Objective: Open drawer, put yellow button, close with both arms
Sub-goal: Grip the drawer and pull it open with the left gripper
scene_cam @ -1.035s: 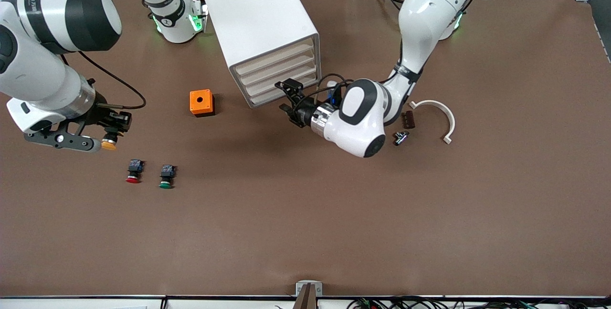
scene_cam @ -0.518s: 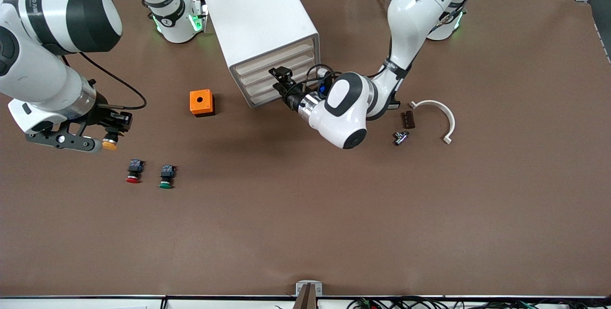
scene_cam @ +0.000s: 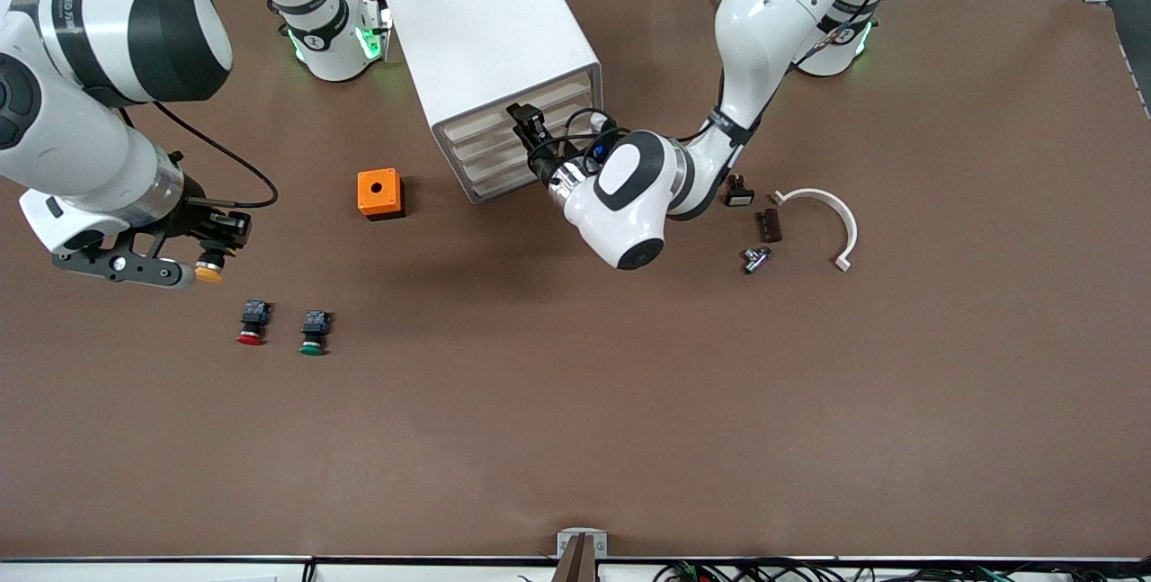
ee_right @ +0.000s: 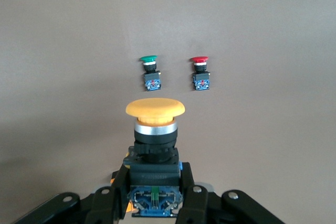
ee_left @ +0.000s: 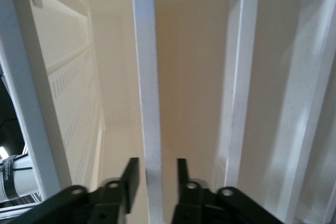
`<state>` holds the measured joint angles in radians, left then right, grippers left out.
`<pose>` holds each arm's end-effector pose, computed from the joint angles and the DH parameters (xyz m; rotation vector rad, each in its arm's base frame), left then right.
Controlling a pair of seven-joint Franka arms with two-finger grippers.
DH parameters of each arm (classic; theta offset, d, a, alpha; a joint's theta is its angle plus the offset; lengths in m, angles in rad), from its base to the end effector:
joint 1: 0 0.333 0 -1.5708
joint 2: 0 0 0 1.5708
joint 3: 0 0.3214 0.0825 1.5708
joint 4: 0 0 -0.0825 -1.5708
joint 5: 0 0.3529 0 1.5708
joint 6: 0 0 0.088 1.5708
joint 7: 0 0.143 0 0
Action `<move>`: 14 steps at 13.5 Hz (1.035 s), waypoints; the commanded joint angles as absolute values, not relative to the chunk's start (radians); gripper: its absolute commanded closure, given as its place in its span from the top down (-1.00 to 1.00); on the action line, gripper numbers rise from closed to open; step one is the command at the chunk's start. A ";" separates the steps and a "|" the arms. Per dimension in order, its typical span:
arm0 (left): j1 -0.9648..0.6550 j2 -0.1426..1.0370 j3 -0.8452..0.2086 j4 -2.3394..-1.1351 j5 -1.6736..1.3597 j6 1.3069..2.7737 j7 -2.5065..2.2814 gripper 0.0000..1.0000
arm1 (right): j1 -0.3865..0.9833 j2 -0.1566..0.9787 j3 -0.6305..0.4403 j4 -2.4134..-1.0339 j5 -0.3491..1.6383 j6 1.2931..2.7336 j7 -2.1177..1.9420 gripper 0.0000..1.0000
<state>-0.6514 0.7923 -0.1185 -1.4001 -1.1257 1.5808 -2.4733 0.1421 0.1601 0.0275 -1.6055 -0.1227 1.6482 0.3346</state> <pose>0.3993 -0.5411 0.2731 -1.0439 -1.8761 1.4283 0.5605 0.0782 0.4984 2.9880 -0.2221 -0.1265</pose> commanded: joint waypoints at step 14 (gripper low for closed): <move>-0.402 0.792 -0.100 -1.382 -1.127 1.631 -2.355 0.99 | 0.447 0.133 0.029 -1.572 0.095 1.603 0.970 -0.62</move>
<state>-0.4225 0.7917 -0.1067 -1.3808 -1.1262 1.6260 -2.3976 0.3528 0.1436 0.0378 -1.5905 0.0777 1.6075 0.7941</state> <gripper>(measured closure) 0.828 0.586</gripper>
